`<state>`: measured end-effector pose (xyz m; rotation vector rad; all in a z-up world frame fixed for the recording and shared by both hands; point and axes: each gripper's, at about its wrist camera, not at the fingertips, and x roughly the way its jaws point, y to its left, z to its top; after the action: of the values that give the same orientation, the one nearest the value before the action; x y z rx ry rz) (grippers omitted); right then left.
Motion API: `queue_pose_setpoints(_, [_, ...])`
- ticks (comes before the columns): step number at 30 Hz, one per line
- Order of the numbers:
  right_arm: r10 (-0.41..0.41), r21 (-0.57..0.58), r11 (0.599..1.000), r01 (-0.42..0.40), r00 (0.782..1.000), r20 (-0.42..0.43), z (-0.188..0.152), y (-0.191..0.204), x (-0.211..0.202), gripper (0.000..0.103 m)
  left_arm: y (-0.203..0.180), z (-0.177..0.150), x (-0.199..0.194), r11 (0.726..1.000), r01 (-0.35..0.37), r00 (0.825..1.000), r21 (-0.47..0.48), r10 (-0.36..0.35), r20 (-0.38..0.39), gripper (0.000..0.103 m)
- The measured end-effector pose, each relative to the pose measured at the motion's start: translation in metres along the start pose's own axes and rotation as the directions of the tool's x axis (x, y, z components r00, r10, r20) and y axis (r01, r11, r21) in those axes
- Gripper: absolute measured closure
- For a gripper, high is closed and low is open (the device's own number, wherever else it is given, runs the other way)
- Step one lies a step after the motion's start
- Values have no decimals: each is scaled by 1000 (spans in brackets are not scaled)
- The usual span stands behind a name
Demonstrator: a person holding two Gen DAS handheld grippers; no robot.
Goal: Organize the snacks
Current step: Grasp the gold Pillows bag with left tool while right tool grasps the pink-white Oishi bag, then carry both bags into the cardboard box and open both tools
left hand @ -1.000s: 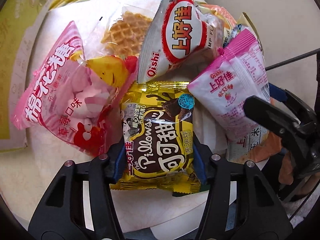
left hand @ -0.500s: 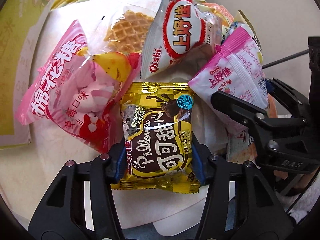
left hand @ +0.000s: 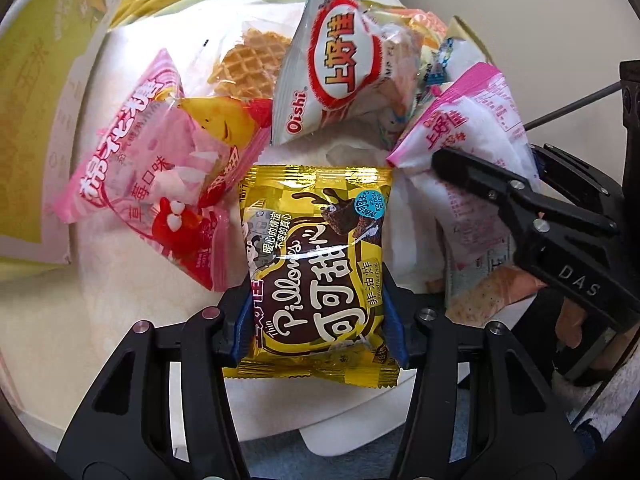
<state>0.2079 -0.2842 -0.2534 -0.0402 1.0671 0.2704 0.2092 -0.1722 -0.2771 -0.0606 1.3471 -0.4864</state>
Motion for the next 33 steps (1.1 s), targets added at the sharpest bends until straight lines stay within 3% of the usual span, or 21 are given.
queue_pose_setpoints(11, [-14,37,999,10,994,106,0,6,-55,63,-25,-20,-53,1000,14,993,20,-16,120,55])
queue_pose_setpoints(20, [-19,18,1000,15,981,192,10,16,-99,63,-39,-18,-105,999,9,971,52,-21,240,55])
queue_pose_setpoints(27, [9,-14,1000,-5,966,260,42,40,-124,63,-7,0,-155,999,-23,938,38,8,346,55])
queue_pose_setpoints(33, [50,-49,998,-37,954,297,87,79,-120,63,58,22,-196,998,-70,913,-6,67,403,55])
